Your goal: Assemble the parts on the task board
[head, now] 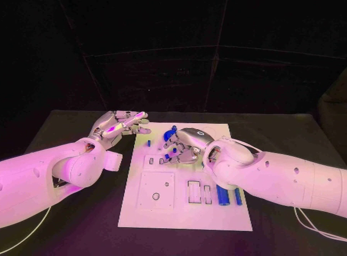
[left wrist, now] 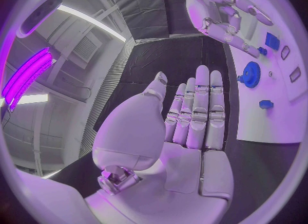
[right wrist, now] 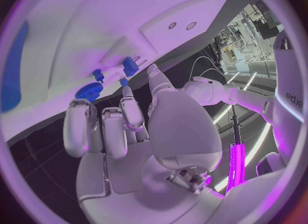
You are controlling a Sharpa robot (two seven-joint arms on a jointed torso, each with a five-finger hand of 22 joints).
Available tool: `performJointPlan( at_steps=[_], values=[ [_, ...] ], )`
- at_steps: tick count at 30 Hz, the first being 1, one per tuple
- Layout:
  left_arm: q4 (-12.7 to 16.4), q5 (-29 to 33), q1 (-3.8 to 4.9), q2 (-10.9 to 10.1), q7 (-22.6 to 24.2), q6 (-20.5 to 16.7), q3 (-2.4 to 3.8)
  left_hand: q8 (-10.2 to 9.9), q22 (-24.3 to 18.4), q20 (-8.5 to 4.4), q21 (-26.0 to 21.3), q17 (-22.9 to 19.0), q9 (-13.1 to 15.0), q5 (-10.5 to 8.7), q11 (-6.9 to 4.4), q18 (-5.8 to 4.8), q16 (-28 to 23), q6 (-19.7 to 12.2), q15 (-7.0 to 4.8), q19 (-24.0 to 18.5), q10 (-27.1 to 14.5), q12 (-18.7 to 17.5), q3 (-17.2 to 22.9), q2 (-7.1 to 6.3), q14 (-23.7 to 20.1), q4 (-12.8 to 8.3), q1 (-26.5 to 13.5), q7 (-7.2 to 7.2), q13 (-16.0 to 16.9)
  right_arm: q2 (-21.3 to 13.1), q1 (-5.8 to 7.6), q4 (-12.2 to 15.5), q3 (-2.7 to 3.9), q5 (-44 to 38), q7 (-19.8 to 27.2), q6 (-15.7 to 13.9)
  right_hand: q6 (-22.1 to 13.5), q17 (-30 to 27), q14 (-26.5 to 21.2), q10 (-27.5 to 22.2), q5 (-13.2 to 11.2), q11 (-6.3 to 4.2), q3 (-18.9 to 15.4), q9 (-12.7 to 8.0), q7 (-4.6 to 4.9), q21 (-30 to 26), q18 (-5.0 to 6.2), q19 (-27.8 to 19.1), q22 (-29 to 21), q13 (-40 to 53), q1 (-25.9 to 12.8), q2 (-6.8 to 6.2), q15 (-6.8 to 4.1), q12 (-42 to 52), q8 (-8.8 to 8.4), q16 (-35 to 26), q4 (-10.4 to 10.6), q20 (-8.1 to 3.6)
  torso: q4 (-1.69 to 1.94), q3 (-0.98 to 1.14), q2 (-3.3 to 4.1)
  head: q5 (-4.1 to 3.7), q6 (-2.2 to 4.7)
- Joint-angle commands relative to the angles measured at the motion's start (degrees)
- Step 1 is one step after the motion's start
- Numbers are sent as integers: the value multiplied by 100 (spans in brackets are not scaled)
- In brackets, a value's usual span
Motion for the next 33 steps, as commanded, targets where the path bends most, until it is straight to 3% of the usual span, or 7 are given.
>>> performJointPlan(
  at_steps=[1, 4, 8, 12, 15, 18, 33],
  values=[
    [-47, -641, 10, -5, -496, 118, 6, 60, 116, -228, 278, 293, 23, -7, -203, 97, 387, 196, -222, 505, 468, 160, -11, 51, 647, -13, 10, -156, 87, -224, 28, 160, 8, 647, 962, -729, -62, 568, 411, -54, 33, 6, -49, -7, 16, -36, 16, -31, -41, -22, 85, 31, 51, -38, -5, -39, 9, 43, -15, -4, -17, 10, 18],
    [-111, -1148, 26, -1, -1049, 228, 6, 112, 293, -478, 664, 952, 50, -3, -390, 77, 1221, 403, -472, 1123, 890, 291, -16, 63, 1067, 29, -15, -342, 199, -457, 119, 275, 11, 1286, 1326, -564, -112, 515, 393, -116, 67, 20, -100, -4, 31, -110, 47, -118, -194, -86, 151, 54, 65, -111, 1, -70, 16, 56, -10, 3, -34, 4, 21],
    [-211, -2087, 112, 36, -2107, 621, 7, 152, 533, -645, 1107, 4016, 94, -8, -539, 62, 4582, 514, -599, 1594, 1251, 557, -184, 44, 1193, 294, -348, -444, 496, -830, 333, 440, 13, 2308, 1609, -192, -118, 363, 352, -194, 113, 21, -140, 5, 32, -209, 87, -225, -388, -176, 238, 127, 67, -211, 18, -152, 14, 65, -26, 25, -80, 31, 18],
    [-324, -3015, 267, 149, -3411, 989, 7, 378, 880, -764, 1629, 5844, 224, -25, -619, 59, 6374, 538, -667, 1743, 1263, 1175, -337, 138, 1238, 552, -487, -517, 1132, -1227, 602, 571, 14, 3119, 1707, 16, -97, 353, 349, -181, 165, 15, -155, 11, 25, -227, 90, -234, -410, -165, 293, 196, 63, -189, 33, -165, 8, 63, -40, 49, -142, 54, -12],
    [-419, -3520, 374, 253, -4147, 1233, 7, 587, 1067, -803, 1891, 6450, 351, -9, -693, 47, 6927, 571, -739, 1762, 1240, 1656, -285, 223, 1279, 527, -364, -562, 1547, -1388, 734, 552, 16, 3421, 1714, 42, -74, 337, 346, -174, 197, 8, -163, 15, 17, -238, 94, -239, -428, -163, 319, 233, 57, -180, 44, -177, 2, 59, -52, 66, -181, 73, -38],
    [-538, -3941, 505, 412, -4739, 1429, 6, 847, 3581, -882, 4026, 6686, 532, -12, -701, -262, 7135, 405, -734, 2247, 858, 2220, -353, 215, 1256, 624, -453, -599, 2088, -1508, 847, 415, 17, 3706, 1710, 69, -53, 233, 322, -181, 296, -2, -180, 16, 9, -292, 114, -290, -533, -181, 355, 277, 48, -194, 51, -235, -10, 50, -68, 85, -238, 88, -85],
    [-1216, -4995, 944, 1367, -5548, 2006, -287, 2405, 5606, -916, 5726, 7502, 1575, -32, -817, -463, 7795, -174, -833, 2139, 424, 4443, -958, 303, 1414, 1148, -956, -760, 3858, -1516, 963, -26, 17, 3890, 1322, 233, -39, 79, 287, -187, 399, -11, -236, 14, 1, -383, 146, -368, -705, -204, 356, 330, 36, -207, 53, -328, -4, 38, -79, 141, -347, 188, -196]
  ],
)
